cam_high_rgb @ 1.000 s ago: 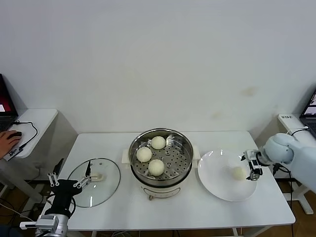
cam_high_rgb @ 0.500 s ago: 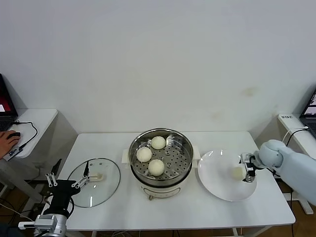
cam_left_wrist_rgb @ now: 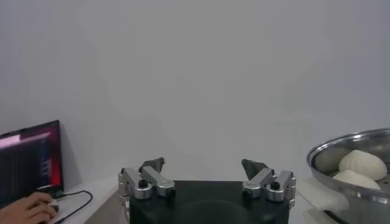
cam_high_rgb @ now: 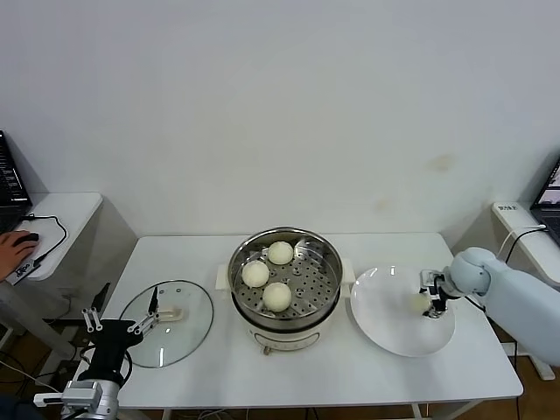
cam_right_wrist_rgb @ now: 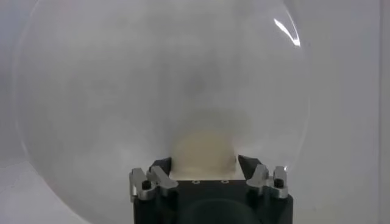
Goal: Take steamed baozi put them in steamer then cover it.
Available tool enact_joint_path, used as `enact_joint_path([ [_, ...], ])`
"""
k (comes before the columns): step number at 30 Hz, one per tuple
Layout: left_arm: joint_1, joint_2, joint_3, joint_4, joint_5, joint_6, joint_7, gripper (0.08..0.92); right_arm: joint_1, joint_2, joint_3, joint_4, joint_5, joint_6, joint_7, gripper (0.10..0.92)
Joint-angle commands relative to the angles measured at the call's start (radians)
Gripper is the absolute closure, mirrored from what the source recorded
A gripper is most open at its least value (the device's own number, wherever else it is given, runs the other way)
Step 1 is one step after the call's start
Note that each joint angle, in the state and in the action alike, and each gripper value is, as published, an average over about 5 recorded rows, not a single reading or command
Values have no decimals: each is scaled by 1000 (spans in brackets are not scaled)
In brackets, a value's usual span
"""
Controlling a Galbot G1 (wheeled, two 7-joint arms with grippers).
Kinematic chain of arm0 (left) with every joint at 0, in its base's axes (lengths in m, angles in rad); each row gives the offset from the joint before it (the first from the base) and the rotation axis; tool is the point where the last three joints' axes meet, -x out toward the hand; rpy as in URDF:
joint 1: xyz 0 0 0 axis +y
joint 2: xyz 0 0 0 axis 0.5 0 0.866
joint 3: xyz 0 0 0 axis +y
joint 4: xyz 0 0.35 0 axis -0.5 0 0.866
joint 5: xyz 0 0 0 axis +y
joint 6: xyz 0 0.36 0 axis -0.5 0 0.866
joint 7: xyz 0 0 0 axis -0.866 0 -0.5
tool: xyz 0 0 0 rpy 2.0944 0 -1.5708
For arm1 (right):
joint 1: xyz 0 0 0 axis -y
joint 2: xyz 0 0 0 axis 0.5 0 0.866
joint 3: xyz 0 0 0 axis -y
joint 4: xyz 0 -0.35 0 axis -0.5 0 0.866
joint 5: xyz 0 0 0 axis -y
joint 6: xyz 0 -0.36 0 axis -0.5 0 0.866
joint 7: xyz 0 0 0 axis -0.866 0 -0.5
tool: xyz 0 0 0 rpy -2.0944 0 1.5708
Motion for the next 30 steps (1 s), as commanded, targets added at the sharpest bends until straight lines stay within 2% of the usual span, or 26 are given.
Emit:
enact_joint_path([
  [1, 1, 3, -1, 0, -3, 0, 1, 177, 45, -1, -13, 8, 15, -3, -45, 412],
  [10, 5, 3, -4, -11, -29, 7, 4, 177, 301, -95, -136, 137, 174, -44, -130, 414],
  [17, 6, 7, -2, -14, -33, 7, 4, 177, 582, -108, -310, 239, 343, -97, -134, 412],
  [22, 4, 10, 0, -17, -33, 10, 7, 177, 773, -60, -441, 325, 469, -165, -94, 409],
  [30, -10, 14, 5, -10, -28, 17, 6, 177, 833, 95, -501, 426, 602, -273, 13, 404],
])
